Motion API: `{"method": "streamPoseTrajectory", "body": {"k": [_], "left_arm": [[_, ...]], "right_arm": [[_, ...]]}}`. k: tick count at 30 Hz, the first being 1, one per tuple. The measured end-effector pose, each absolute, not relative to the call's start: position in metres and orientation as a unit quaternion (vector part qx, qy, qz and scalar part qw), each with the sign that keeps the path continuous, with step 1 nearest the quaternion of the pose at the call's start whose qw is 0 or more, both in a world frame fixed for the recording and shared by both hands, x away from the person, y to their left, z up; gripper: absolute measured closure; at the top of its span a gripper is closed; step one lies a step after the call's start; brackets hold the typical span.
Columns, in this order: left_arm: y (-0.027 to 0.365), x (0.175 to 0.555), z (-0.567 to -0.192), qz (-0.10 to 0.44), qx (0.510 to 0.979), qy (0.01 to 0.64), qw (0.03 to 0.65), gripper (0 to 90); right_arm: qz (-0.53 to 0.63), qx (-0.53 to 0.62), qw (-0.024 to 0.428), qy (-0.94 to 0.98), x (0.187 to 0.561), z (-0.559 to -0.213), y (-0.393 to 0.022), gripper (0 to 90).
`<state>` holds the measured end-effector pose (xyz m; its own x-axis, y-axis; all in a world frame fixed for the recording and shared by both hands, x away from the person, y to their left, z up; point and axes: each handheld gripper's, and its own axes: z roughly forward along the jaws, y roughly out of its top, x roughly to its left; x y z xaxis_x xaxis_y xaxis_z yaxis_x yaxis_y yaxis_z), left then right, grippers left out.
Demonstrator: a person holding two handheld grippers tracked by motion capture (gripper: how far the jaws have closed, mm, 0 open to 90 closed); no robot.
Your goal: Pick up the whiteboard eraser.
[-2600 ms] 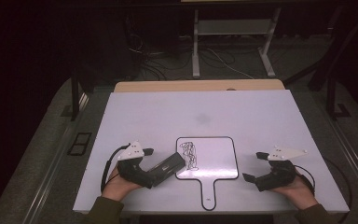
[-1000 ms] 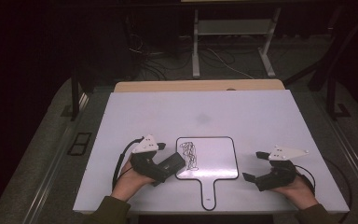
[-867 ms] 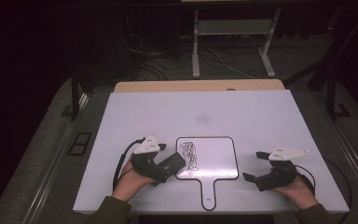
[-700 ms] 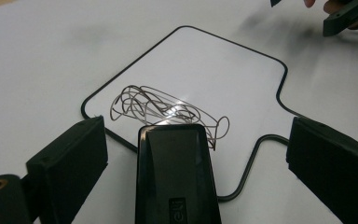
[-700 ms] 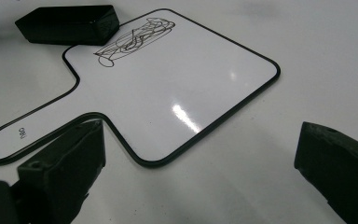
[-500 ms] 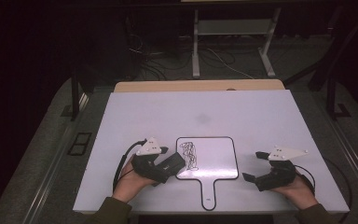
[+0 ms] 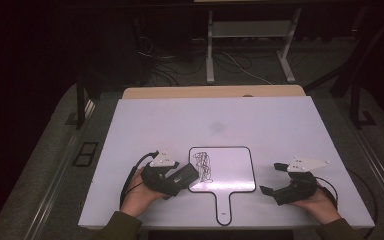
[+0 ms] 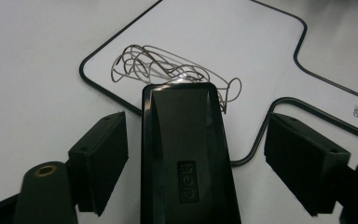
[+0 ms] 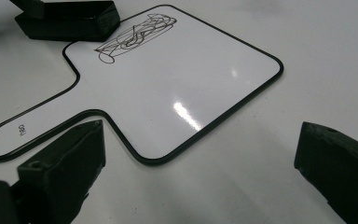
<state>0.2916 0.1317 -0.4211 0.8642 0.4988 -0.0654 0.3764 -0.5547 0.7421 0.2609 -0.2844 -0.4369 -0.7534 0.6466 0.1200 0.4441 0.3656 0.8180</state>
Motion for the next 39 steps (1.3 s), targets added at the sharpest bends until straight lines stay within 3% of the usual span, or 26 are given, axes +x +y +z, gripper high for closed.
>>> {"method": "streamPoseTrajectory", "body": {"k": [21, 39], "left_arm": [[0.128, 0.293, -0.431, 0.077, 0.904, 0.254, 0.337, 32.3], [0.127, 0.293, -0.433, 0.069, 0.905, 0.262, 0.329, 37.5]], "right_arm": [[0.45, 0.333, 0.11, 0.821, 0.261, -0.438, -0.284, 0.7], [0.45, 0.333, 0.11, 0.821, 0.261, -0.437, -0.284, 0.7]]}}
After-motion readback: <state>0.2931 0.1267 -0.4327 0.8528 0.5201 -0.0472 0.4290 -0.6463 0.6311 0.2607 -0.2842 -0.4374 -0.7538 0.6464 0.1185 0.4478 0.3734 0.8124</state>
